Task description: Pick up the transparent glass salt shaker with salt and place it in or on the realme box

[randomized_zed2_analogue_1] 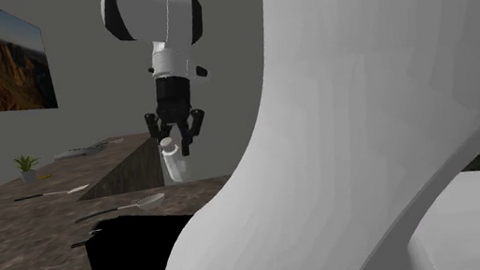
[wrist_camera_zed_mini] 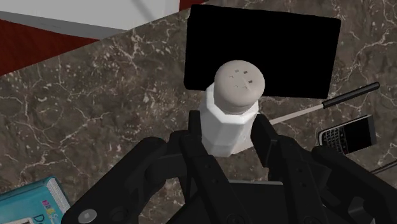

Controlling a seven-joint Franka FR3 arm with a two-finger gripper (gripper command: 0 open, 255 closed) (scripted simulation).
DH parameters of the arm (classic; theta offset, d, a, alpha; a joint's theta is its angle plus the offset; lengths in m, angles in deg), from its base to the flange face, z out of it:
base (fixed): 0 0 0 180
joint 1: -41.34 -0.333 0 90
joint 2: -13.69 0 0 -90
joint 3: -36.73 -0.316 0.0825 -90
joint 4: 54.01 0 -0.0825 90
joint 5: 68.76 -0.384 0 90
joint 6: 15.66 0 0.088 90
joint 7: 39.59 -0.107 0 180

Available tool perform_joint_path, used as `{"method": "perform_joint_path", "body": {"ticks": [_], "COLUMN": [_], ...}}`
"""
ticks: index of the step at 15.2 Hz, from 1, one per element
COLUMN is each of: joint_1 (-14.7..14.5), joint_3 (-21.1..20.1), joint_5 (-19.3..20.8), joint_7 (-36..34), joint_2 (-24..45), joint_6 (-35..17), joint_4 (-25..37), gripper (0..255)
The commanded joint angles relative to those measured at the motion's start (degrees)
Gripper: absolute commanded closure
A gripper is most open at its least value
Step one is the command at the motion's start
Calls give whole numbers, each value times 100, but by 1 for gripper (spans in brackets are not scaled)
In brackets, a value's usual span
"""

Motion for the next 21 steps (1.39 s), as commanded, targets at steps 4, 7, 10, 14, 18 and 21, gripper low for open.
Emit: {"method": "perform_joint_path", "body": {"ticks": [4,7,10,14,18,21], "joint_1": [-325,-520,-542,-553,-565,-575], "joint_3": [-418,-667,-694,-712,-730,-743], "joint_5": [-86,-66,-59,-43,-18,7], "joint_7": [-740,-1200,-1223,-1200,-1185,-1180], "joint_2": [164,361,401,465,550,628], "joint_6": [-68,-114,-268,-571,-874,-1102], "joint_4": [211,424,310,63,-165,-324], "gripper": [255,255,255,255,255,255]}}
